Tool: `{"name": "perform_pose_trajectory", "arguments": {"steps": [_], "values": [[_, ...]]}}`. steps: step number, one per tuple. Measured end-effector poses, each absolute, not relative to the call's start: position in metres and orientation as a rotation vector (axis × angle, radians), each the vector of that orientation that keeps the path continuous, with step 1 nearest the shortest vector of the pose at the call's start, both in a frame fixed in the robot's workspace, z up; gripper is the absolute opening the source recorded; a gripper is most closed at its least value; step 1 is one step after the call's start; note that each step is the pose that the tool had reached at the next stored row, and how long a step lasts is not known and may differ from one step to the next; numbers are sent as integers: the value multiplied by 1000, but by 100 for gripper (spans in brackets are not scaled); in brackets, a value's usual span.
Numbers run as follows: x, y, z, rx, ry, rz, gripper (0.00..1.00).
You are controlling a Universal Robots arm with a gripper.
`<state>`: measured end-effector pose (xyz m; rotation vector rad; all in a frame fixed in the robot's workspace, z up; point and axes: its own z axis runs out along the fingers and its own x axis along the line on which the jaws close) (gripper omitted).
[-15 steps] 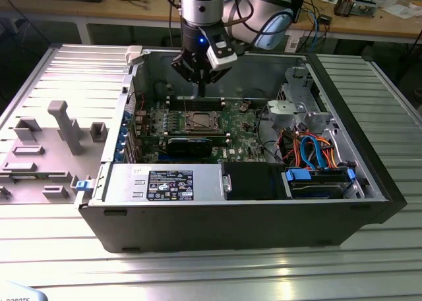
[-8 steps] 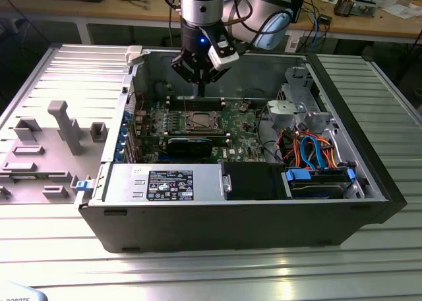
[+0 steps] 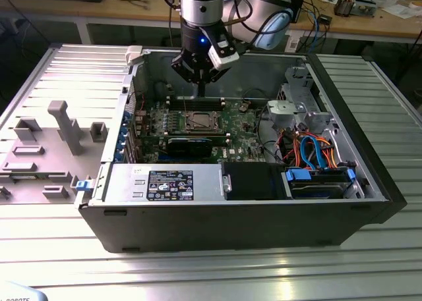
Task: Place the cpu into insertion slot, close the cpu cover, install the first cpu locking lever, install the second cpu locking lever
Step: 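Install the first cpu locking lever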
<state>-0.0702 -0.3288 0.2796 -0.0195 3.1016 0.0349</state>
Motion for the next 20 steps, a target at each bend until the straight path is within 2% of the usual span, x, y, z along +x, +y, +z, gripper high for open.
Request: {"name": "perform_pose_trajectory", "arguments": {"steps": [11,20], "values": [[-72,-329,279,-205,3096,39,11],[-83,-329,274,-112,3100,39,11]]}}
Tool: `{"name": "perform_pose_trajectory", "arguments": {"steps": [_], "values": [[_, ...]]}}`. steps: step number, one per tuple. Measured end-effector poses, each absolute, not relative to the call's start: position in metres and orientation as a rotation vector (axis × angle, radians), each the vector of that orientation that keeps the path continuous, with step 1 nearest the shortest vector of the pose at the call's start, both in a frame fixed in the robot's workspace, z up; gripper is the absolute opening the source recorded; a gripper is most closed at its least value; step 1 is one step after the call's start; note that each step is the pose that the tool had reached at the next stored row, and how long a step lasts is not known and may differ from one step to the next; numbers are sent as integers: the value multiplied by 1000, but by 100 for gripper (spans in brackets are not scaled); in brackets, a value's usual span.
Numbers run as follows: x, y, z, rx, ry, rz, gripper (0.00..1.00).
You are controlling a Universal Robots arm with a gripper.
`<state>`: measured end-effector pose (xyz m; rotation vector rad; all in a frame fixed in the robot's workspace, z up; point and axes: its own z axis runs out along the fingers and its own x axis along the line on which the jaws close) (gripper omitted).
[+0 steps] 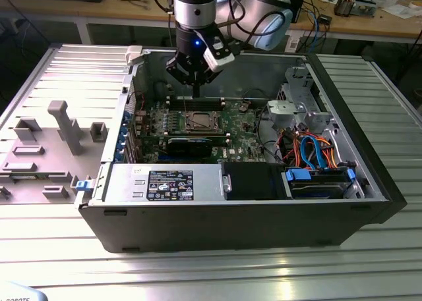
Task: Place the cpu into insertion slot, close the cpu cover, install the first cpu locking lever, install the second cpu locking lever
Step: 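Install the first cpu locking lever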
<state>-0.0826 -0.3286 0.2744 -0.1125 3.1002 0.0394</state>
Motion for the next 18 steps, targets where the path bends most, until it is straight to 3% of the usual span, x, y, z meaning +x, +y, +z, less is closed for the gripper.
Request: {"name": "perform_pose_trajectory", "arguments": {"steps": [18], "values": [[-126,-327,270,-107,3100,54,11]]}}
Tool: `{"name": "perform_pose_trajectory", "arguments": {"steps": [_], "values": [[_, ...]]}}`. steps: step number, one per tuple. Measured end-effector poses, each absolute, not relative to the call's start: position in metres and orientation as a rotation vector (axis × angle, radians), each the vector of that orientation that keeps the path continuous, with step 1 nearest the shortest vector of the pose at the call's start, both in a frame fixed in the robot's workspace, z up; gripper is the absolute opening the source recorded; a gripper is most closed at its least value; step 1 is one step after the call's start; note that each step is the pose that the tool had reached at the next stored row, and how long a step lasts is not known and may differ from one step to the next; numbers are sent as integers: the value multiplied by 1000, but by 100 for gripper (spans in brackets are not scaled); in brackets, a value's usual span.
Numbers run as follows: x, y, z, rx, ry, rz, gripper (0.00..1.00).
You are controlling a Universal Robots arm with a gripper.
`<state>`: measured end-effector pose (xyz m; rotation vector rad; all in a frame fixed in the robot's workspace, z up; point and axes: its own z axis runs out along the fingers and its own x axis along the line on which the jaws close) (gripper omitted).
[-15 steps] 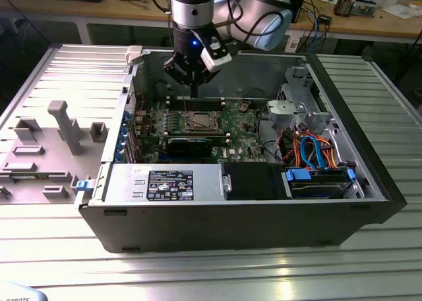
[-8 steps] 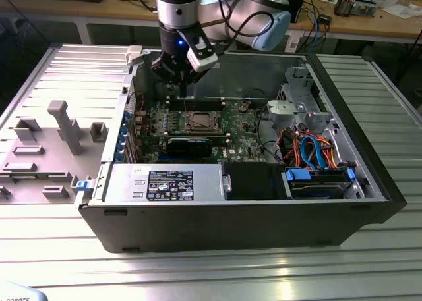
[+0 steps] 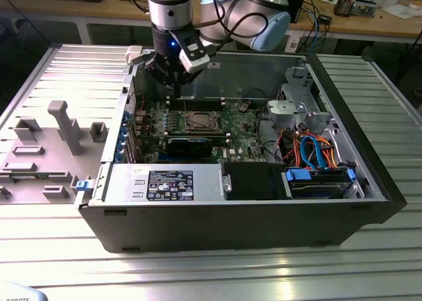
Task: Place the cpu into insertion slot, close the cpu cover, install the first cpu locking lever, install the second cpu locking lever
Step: 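Install the first cpu locking lever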
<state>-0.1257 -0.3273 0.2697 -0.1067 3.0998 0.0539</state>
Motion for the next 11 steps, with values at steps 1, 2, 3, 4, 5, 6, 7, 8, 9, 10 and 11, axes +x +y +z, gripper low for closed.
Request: {"name": "perform_pose_trajectory", "arguments": {"steps": [1,2,3,4,5,6,7,8,9,10,11], "values": [[-126,-326,269,-107,3100,54,11],[-126,-325,269,-107,3100,54,11],[-126,-324,269,-107,3100,54,11],[-126,-323,268,-107,3100,54,11],[-126,-321,268,-107,3100,54,11],[-126,-319,268,-107,3100,54,11],[-126,-318,268,-107,3100,54,11],[-126,-316,268,-107,3100,54,11],[-126,-314,268,-107,3100,54,11],[-126,-313,268,-107,3100,54,11],[-125,-311,267,-107,3100,54,11]]}}
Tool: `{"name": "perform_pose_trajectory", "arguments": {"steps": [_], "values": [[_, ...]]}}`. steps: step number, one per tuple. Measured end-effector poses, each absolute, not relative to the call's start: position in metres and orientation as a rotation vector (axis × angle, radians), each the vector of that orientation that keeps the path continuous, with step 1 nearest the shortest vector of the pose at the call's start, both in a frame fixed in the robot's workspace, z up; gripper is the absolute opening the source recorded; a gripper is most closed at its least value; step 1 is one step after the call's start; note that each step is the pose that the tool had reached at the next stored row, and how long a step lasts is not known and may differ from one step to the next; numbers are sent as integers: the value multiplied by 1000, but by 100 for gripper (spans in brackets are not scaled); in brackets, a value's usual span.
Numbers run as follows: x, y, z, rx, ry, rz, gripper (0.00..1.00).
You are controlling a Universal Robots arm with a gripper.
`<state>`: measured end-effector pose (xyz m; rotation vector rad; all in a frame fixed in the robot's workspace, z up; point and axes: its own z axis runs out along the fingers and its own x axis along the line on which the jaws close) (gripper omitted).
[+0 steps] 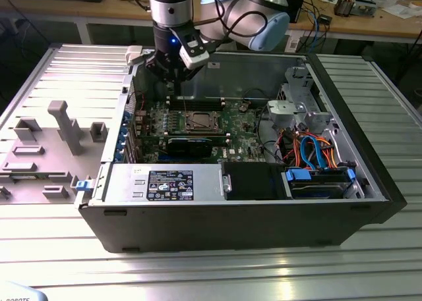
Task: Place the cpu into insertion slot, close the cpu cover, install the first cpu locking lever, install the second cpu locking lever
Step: 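Install the first cpu locking lever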
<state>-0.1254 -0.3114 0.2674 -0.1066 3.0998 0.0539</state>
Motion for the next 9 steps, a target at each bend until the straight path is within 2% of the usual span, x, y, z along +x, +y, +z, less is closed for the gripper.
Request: {"name": "perform_pose_trajectory", "arguments": {"steps": [9], "values": [[-118,-309,265,-107,3100,54,11]]}}
